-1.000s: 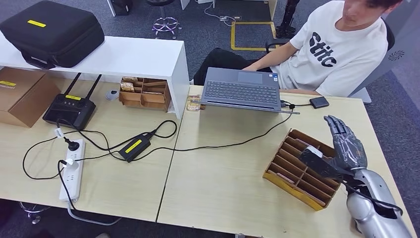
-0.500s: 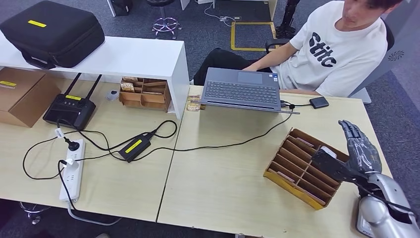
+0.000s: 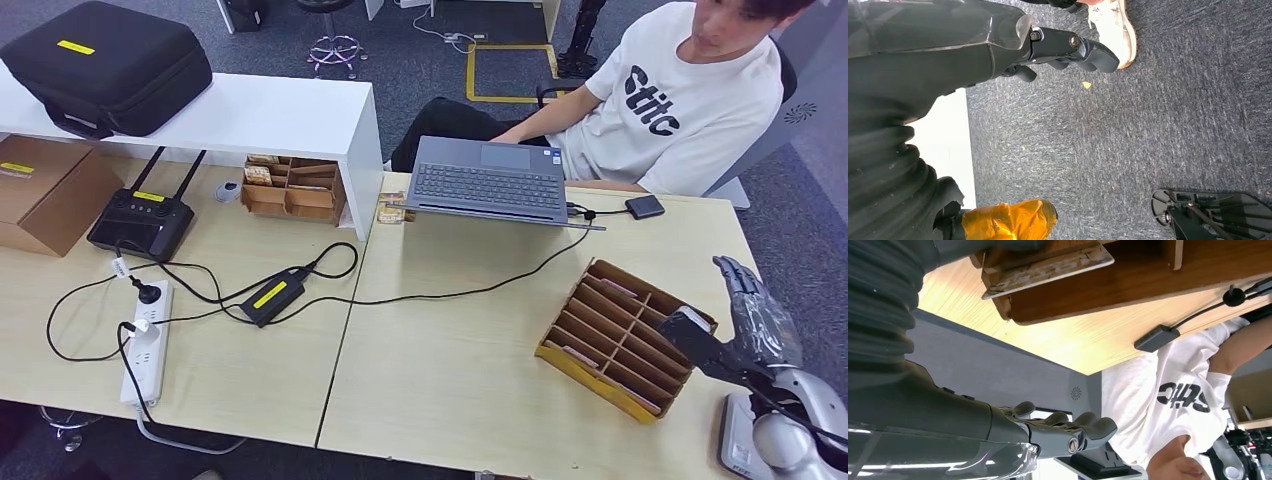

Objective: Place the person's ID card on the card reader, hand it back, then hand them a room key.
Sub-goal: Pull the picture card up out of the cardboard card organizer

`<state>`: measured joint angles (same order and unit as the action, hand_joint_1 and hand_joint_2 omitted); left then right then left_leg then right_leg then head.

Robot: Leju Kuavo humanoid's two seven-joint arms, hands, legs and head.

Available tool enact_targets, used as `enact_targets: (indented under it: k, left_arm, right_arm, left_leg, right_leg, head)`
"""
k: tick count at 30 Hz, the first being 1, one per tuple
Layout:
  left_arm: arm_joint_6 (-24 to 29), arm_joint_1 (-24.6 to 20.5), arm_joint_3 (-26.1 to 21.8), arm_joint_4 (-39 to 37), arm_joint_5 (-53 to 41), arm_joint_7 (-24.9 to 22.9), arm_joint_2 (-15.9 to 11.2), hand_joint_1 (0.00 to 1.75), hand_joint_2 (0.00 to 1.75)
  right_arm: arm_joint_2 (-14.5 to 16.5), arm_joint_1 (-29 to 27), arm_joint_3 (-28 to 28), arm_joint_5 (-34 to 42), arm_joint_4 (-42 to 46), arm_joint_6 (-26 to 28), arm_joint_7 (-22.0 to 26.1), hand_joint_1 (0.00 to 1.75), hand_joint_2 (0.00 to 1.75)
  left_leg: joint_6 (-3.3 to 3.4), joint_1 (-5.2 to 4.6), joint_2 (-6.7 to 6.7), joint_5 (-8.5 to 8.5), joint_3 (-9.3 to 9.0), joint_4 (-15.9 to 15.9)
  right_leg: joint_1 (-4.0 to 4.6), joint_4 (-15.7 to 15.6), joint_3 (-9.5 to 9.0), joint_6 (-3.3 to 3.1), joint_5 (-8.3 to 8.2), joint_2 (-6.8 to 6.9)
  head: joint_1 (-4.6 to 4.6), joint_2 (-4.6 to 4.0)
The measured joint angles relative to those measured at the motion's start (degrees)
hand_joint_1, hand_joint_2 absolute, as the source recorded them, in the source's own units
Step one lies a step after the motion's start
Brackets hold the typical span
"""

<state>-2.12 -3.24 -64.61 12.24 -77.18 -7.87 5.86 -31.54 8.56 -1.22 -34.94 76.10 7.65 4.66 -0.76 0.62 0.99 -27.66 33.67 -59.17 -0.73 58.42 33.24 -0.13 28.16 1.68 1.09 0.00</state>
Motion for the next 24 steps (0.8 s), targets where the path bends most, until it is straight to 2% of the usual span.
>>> enact_targets:
  k: [8, 24]
  left_arm:
    - [0.0, -0.02, -0.02, 0.0, -0.02, 0.0, 0.0, 0.0, 1.75]
    - [0.11, -0.02, -0.07, 0.0, -0.33, 0.2, 0.0, 0.0, 1.75]
  right_arm:
    - [0.03, -1.2, 1.45, 0.26, 1.47, 0.2, 2.69, 1.75, 1.75]
    - [0.52, -2.06, 2.53, 0.24, 3.22, 0.37, 3.44, 1.75, 1.75]
  left_leg:
    - [-0.01, 0.01, 0.01, -0.01, 0.0, 0.01]
    - [-0.01, 0.0, 0.01, -0.01, 0.0, 0.01]
  right_leg:
    - [0.01, 0.01, 0.01, 0.0, 0.0, -0.02]
    - [0.0, 0.01, 0.01, 0.0, 0.0, -0.02]
  head:
    - [0.0, 0.0]
    - [0.0, -0.01]
